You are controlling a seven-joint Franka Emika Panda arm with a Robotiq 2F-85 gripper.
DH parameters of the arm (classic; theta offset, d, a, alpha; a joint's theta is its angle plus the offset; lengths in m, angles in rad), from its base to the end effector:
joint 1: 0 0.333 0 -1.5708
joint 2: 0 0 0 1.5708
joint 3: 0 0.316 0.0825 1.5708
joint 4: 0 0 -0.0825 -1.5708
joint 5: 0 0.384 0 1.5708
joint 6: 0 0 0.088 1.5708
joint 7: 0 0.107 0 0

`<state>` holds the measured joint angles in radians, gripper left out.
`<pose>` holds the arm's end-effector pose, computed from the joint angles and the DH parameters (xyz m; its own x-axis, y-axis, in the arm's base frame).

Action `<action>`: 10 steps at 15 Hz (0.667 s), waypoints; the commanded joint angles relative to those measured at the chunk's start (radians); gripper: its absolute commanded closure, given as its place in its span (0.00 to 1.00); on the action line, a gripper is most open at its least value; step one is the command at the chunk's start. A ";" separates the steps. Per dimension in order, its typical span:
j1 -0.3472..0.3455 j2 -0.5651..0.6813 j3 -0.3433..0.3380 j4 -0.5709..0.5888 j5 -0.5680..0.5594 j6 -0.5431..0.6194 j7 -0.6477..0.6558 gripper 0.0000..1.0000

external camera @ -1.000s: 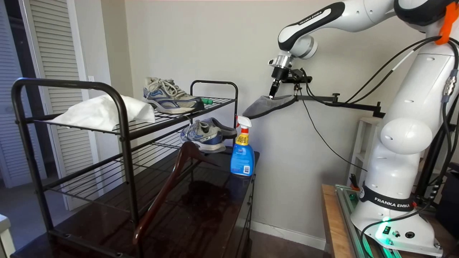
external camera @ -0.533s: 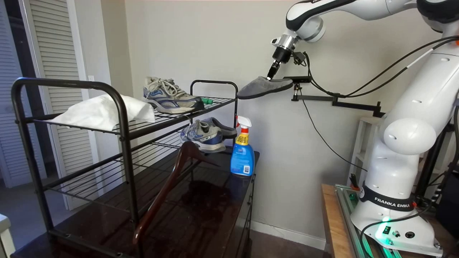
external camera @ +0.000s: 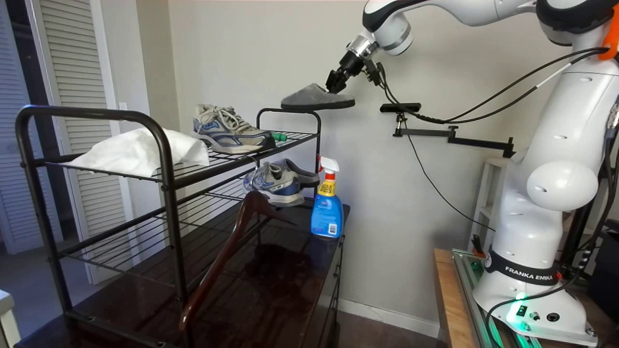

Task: Put the right sneaker on the bottom shelf then put the right house slipper on the top shelf.

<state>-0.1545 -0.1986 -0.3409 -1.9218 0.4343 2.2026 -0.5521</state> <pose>0.4760 -0.2589 0.6254 0.8023 -0.1700 0.5722 -0.0613 -0.9770 -0.2044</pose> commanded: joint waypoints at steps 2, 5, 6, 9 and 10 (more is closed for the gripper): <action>0.024 0.157 0.059 0.122 0.080 0.107 0.225 0.99; 0.008 0.137 0.085 0.077 0.044 0.104 0.198 0.95; 0.007 0.144 0.089 0.077 0.043 0.104 0.197 0.95; -0.002 0.138 0.082 0.076 0.043 0.104 0.191 0.99; -0.001 0.138 0.087 0.056 0.033 0.146 0.201 0.99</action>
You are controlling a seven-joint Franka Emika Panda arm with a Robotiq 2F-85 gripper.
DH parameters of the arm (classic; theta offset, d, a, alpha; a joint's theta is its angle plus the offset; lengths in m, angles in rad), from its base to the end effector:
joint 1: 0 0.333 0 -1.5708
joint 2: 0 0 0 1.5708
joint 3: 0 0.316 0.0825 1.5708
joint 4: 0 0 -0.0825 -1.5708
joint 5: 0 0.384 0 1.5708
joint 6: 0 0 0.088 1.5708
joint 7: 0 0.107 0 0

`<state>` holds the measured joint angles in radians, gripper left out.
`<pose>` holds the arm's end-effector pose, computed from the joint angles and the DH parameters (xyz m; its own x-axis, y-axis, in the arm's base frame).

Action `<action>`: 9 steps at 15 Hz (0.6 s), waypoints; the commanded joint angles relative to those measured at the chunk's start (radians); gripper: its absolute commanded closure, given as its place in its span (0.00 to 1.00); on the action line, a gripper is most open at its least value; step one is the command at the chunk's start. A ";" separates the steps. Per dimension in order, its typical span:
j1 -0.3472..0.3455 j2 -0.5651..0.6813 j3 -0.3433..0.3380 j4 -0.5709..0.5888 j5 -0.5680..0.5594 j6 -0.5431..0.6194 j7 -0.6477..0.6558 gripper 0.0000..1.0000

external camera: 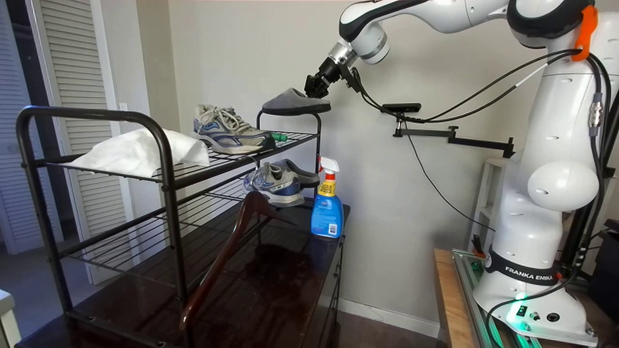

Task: Put the right sneaker on the bottom shelf then put the right house slipper on the top shelf.

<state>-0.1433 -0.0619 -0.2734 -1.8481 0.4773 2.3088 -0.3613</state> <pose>0.5381 -0.2328 0.6042 0.7668 -0.3219 0.5553 -0.1878 -0.9398 -0.2855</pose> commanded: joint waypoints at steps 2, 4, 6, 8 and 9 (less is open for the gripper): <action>-0.002 0.004 0.034 -0.038 0.017 0.095 0.022 0.99; 0.006 0.007 0.052 -0.053 0.021 0.139 0.031 0.99; 0.012 0.004 0.071 -0.071 0.030 0.187 0.039 0.99; 0.019 0.001 0.088 -0.079 0.035 0.212 0.040 0.99; 0.027 -0.001 0.098 -0.080 0.046 0.210 0.029 0.99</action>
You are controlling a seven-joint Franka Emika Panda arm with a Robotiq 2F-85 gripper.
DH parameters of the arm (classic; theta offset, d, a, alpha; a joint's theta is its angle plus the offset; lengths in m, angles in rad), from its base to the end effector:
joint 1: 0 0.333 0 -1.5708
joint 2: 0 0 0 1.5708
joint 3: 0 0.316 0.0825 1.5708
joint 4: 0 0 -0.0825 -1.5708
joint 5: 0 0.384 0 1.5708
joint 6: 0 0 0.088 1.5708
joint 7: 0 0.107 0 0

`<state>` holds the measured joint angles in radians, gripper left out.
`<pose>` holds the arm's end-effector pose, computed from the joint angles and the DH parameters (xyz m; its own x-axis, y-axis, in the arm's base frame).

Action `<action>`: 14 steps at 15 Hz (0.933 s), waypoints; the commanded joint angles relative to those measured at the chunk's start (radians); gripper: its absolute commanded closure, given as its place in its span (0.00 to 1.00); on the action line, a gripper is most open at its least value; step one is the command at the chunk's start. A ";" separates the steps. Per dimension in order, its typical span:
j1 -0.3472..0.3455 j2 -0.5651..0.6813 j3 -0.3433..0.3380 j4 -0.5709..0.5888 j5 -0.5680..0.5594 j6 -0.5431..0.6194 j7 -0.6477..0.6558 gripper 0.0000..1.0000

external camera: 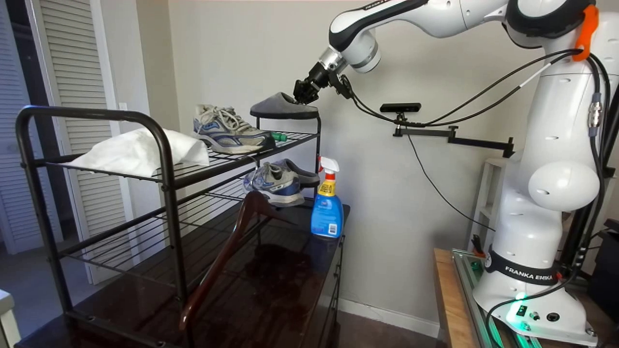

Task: Put the right sneaker on the bottom shelf then put the right house slipper on the top shelf.

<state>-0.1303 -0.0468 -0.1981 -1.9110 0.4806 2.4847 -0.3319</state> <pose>0.5599 -0.1952 0.5835 0.7264 -0.3137 0.6115 -0.1848 -0.9461 -0.2659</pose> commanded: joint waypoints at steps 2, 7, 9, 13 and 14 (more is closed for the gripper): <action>0.030 -0.021 0.042 -0.014 0.056 0.016 -0.014 0.99; 0.066 0.039 0.093 0.040 0.006 -0.027 0.026 0.99; 0.070 0.070 0.107 0.047 -0.003 -0.007 0.037 0.99; 0.065 0.134 0.123 0.064 -0.007 0.014 0.058 0.99; 0.064 0.151 0.126 0.076 -0.006 0.016 0.068 0.99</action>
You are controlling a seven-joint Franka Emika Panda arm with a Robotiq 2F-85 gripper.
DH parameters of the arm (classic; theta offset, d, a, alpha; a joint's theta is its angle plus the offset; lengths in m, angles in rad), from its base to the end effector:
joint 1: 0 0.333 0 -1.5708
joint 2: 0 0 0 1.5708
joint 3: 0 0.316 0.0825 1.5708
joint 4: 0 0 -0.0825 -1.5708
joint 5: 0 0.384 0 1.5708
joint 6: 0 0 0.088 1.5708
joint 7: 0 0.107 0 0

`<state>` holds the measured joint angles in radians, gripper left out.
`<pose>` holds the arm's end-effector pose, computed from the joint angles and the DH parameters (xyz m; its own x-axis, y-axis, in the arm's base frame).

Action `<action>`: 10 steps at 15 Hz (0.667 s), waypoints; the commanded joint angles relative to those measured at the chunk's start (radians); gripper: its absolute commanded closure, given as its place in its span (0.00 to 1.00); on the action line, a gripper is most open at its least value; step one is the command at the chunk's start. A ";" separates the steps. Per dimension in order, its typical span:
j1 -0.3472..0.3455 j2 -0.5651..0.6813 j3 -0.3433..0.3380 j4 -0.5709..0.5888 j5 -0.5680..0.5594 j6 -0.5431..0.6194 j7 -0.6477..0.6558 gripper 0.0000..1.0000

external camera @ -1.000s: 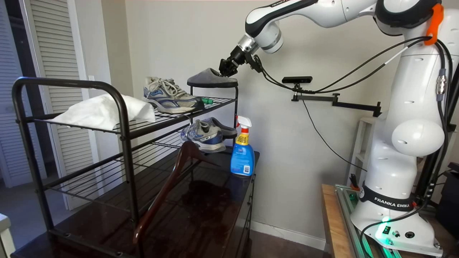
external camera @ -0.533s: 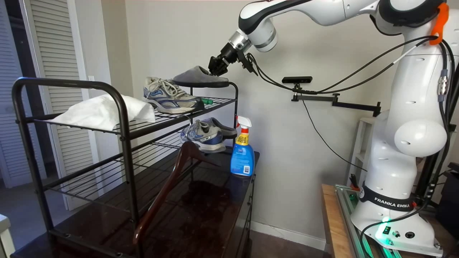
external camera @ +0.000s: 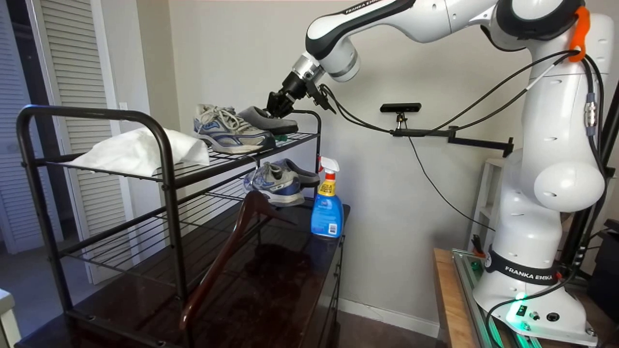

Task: Put the right sneaker on the bottom shelf then put the right house slipper on the top shelf.

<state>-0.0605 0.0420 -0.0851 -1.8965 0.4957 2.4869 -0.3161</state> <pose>0.6076 -0.0905 0.5383 0.8107 -0.2029 0.5492 -0.0472 -0.9576 -0.2841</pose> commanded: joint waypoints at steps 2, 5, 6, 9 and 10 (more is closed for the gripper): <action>-0.006 0.092 0.022 0.084 -0.024 0.042 0.073 0.99; -0.008 0.127 0.035 0.111 -0.022 0.080 0.103 0.99; -0.011 0.128 0.036 0.112 -0.018 0.072 0.112 0.99; -0.026 0.098 0.034 0.093 0.005 0.021 0.106 0.62; -0.034 0.075 0.036 0.079 0.031 -0.003 0.084 0.56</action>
<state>-0.0674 0.1219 -0.0662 -1.8408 0.4947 2.5352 -0.2352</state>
